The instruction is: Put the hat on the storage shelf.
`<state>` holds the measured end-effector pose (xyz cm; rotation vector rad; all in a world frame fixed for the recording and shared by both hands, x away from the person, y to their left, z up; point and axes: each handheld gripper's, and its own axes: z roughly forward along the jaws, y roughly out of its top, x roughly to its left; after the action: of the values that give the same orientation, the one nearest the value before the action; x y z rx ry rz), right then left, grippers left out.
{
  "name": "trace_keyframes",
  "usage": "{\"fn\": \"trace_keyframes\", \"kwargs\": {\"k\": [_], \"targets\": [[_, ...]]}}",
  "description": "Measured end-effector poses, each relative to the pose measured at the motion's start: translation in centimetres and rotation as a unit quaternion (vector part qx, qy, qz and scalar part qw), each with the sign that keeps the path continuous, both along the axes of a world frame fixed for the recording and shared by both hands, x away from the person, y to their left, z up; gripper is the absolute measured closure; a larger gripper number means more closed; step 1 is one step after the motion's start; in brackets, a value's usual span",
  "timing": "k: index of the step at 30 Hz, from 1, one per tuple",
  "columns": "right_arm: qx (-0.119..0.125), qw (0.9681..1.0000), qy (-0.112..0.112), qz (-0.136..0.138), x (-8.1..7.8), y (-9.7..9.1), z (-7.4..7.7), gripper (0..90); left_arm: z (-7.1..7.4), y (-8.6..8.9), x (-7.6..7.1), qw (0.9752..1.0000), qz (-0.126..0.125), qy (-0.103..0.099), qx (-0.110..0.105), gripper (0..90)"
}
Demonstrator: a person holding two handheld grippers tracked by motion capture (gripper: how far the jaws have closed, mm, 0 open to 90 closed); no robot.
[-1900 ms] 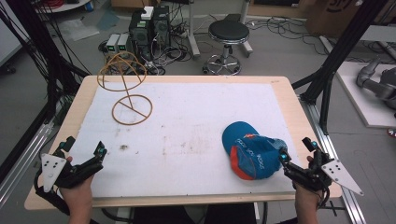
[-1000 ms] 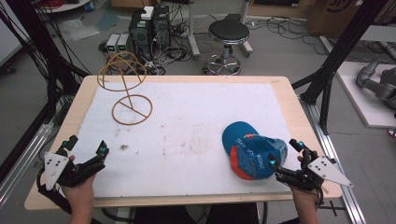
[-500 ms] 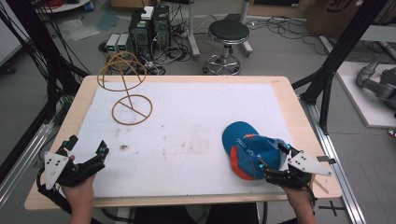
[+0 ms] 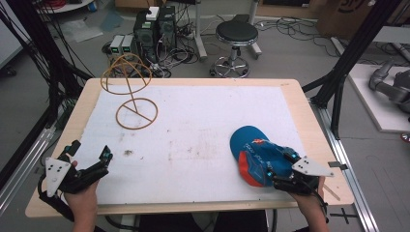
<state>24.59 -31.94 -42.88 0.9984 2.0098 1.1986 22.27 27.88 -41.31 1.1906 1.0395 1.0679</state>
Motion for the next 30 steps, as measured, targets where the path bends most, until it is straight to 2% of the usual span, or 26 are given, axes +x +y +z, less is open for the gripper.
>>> {"fn": "trace_keyframes", "kwargs": {"k": [5,6,7,15,17,18,19,23,26,30], "targets": [[-0.019,0.9997,0.014,0.0,0.1,0.2,-0.1,34.4,0.0,0.0,0.0,1.0,0.0,0.0,0.0,6.6],[-0.019,0.9997,0.014,0.0,0.1,0.2,-0.1,34.4,0.0,0.0,0.0,1.0,0.0,0.0,0.0,6.6],[-0.026,0.9995,0.019,0.003,0.2,0.2,-0.1,41.6,0.0,0.0,0.0,1.0,0.0,0.0,0.0,6.6],[-0.034,0.9985,0.037,0.021,0.2,0.3,0.1,74.4,0.0,0.0,0.0,1.0,0.0,0.0,0.001,6.6],[-0.032,0.9981,0.05,0.018,0.3,0.2,0.2,80.2,0.0,0.0,0.0,1.0,0.001,0.001,0.002,6.6],[-0.032,0.9981,0.05,0.018,0.3,0.2,0.2,80.2,0.0,0.0,0.0,1.0,0.001,0.001,0.002,6.6],[-0.035,0.9978,0.055,0.015,0.3,0.1,0.2,86.6,0.0,0.0,0.0,1.0,0.001,0.001,0.001,6.6],[-0.034,0.998,0.051,0.013,0.3,0.0,0.5,88.6,0.0,0.0,0.0,1.0,0.001,0.001,0.0,6.6],[-0.019,0.9987,0.046,0.005,0.3,0.0,0.9,89.0,0.0,0.0,0.0,1.0,0.0,0.0,0.001,6.6],[0.032,0.9989,0.036,-0.003,0.1,-0.4,1.4,89.0,0.0,-0.1,0.0,1.0,0.0,0.001,0.001,6.6]]}}
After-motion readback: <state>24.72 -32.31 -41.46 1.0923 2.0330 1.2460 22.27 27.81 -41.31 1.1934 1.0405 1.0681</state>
